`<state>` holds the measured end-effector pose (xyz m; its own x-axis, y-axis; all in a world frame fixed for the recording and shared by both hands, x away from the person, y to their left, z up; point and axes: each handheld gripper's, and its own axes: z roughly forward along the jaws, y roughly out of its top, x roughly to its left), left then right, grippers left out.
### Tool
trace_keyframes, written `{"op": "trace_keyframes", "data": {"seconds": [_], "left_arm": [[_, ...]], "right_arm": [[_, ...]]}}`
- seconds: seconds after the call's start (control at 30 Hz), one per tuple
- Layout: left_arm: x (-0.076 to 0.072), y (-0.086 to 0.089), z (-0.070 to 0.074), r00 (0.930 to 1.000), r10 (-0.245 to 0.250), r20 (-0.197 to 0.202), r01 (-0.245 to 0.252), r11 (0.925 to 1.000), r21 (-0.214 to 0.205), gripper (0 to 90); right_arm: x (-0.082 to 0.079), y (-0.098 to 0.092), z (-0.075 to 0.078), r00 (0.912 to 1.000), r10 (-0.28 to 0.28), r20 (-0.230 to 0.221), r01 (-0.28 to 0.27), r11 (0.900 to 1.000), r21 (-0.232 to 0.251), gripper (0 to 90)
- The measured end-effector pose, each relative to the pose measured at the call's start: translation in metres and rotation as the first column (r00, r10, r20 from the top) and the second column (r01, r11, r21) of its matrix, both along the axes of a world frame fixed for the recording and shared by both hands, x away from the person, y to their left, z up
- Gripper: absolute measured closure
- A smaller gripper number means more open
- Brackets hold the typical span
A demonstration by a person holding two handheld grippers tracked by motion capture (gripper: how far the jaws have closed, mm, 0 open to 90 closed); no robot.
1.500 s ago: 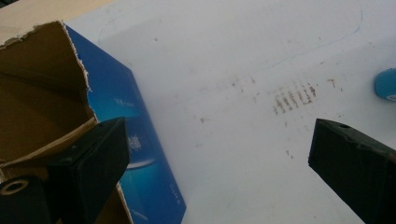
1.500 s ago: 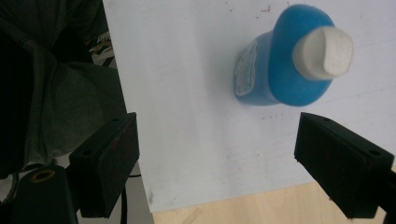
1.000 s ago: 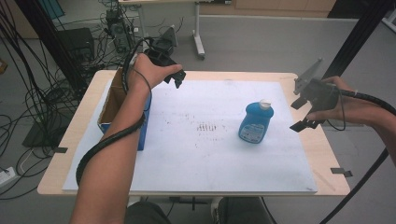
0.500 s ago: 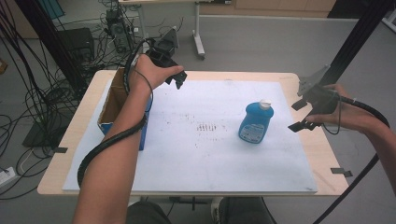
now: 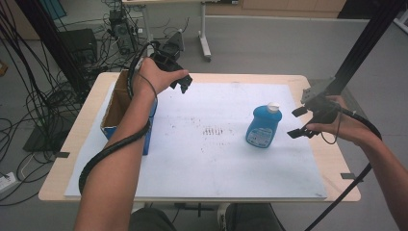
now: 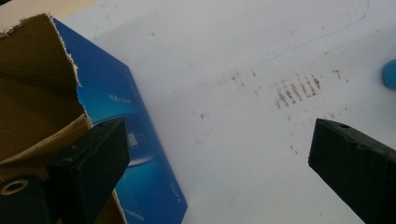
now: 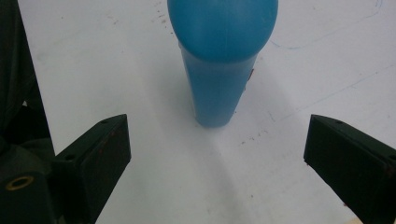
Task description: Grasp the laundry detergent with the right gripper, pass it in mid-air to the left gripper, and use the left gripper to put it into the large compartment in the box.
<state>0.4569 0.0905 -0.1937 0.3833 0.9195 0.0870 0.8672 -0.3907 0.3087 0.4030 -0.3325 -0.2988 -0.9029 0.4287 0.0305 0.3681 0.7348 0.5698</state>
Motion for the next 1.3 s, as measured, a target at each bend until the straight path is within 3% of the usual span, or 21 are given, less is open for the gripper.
{"op": "trace_keyframes", "data": {"seconds": [0.37,0.73,0.87,1.17,1.3], "left_arm": [[0.000,-0.008,-0.003,0.9999,-0.016,0.004,0.016,0.9999,0.002,5.9],[0.000,-0.011,-0.004,0.9997,-0.025,0.006,0.025,0.9997,0.004,5.9],[-0.001,-0.010,-0.005,0.9997,-0.025,0.000,0.025,0.9996,0.011,6.0],[-0.001,-0.010,-0.007,0.9996,-0.029,-0.004,0.029,0.9995,0.014,6.0],[0.000,-0.011,-0.008,0.9996,-0.027,-0.006,0.027,0.9995,0.017,6.0]], "right_arm": [[0.003,0.004,-0.027,0.9994,-0.027,0.021,0.025,0.9962,0.083,6.7],[0.006,0.015,-0.046,0.9988,-0.032,0.037,0.028,0.9927,0.118,6.3],[0.007,0.017,-0.050,0.9982,-0.027,0.054,0.021,0.9938,0.109,6.6],[0.009,0.024,-0.064,0.9979,-0.033,0.056,0.025,0.9891,0.145,6.5],[0.010,0.025,-0.069,0.9978,-0.038,0.055,0.030,0.9897,0.140,6.3]]}}
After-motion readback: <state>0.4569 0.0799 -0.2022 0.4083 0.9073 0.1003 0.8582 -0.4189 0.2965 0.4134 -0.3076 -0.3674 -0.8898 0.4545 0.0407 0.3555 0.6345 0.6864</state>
